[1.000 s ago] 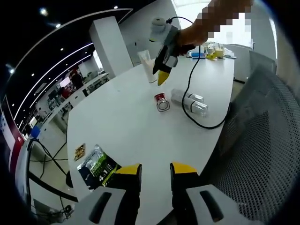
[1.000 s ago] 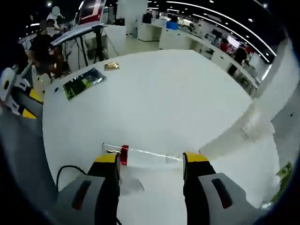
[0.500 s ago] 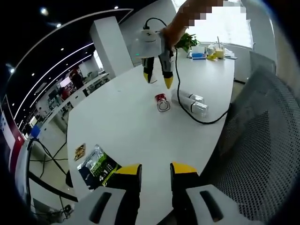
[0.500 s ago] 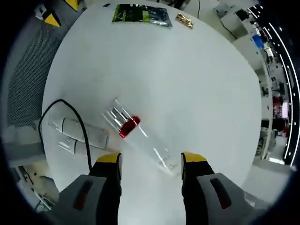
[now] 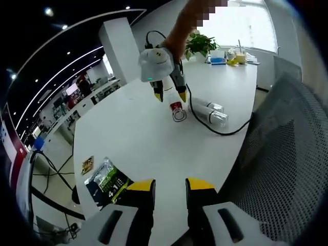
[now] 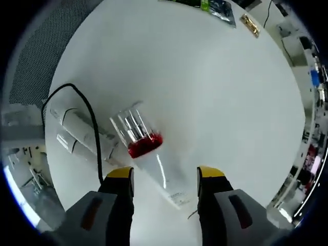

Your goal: Arrange the skincare products in the storage area until every visible bottle or jar stands upright without overlapping.

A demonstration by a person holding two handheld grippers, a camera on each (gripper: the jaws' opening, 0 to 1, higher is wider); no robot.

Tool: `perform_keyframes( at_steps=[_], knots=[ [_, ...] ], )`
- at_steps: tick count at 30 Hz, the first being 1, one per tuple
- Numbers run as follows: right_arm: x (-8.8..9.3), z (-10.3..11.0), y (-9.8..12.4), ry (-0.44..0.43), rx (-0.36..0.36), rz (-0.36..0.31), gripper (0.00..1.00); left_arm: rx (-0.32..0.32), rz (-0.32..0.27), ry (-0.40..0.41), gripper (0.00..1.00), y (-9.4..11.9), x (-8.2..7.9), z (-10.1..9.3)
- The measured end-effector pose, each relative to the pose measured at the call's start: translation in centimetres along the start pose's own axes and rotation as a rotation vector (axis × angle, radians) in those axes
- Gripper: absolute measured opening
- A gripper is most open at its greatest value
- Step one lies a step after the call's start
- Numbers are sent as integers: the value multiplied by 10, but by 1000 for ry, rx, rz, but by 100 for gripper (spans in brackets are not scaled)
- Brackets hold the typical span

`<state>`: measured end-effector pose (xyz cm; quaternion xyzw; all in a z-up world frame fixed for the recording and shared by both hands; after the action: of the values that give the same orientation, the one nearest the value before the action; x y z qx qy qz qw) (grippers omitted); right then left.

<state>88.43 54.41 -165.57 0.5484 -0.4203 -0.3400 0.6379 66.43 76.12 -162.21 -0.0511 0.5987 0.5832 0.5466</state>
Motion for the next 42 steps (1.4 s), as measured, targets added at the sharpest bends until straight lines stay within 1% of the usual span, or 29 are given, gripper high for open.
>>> perform_keyframes(
  at_steps=[1, 3, 4, 7, 11, 12, 15, 18, 21, 22, 24, 26, 28, 29, 30, 32, 34, 35, 36, 37, 38, 40, 42],
  knots=[
    [0, -1, -2, 30, -4, 10, 44, 0, 2, -1, 24, 0, 0, 0],
    [1, -1, -6, 58, -18, 31, 43, 1, 5, -1, 24, 0, 1, 0],
    [1, -2, -8, 64, -18, 29, 42, 1, 7, -1, 24, 0, 1, 0],
    [0, -1, -12, 120, -33, 40, 39, 3, 11, -1, 23, -1, 2, 0],
    [0, -2, -21, 134, -48, 41, 37, 8, 20, -2, 23, -1, 3, -1],
    [1, -3, -21, 138, -46, 50, 37, 9, 22, -2, 23, -1, 3, -1],
    [1, -7, -20, 133, -52, 40, 35, 14, 27, -1, 23, -2, 3, -2],
    [2, -6, -21, 142, -49, 32, 35, 21, 33, -5, 23, -2, 4, -3],
    [0, -3, -21, 181, -44, 54, 31, 24, 39, -4, 23, -3, 5, -3],
    [0, -4, -22, 208, -37, 75, 30, 26, 42, -5, 23, -3, 5, -3],
    [-1, -3, -23, 218, -34, 93, 29, 27, 43, -5, 23, -3, 6, -3],
    [0, -5, -22, 205, -36, 88, 28, 27, 44, -5, 23, -3, 6, -3],
    [3, -5, -22, 174, -40, 74, 27, 28, 47, -5, 22, -3, 6, -3],
    [4, -5, -22, 149, -38, 62, 26, 28, 46, -6, 22, -3, 6, -3],
    [5, -4, -20, 98, -35, 44, 26, 29, 48, -3, 22, -3, 6, -3],
    [8, -5, -20, 38, -27, 21, 25, 27, 49, -4, 22, -3, 7, -3],
    [10, -5, -18, 27, -17, 0, 25, 27, 49, -3, 22, -3, 7, -3],
    [11, -4, -17, -8, -6, -19, 25, 26, 49, -2, 22, -3, 7, -3],
    [11, -4, -17, -39, -8, -39, 25, 25, 50, -1, 22, -3, 7, -3],
    [11, -1, -17, -83, -34, -53, 25, 24, 50, -1, 22, -3, 7, -2],
    [11, -3, -16, -85, -20, -62, 25, 24, 51, 0, 22, -3, 7, -2],
    [13, -3, -15, -76, -12, -59, 25, 25, 52, -1, 22, -3, 7, -3],
    [11, -5, -10, -146, 1, -110, 25, 24, 50, -1, 22, -3, 7, -3]
  ],
)
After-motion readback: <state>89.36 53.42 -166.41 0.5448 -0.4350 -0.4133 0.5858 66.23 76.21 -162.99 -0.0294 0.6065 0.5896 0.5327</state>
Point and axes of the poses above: the point that each gripper's makers call its tool centre point, and the gripper's own axes: y roughly backward along the fingers, z roughly to its left, x roughly out of its underside, the point moved 6 cm from there along y, roughly backward along the fingers, and after that the axes turned 6 degrees about -x, right-handed, at the moved point
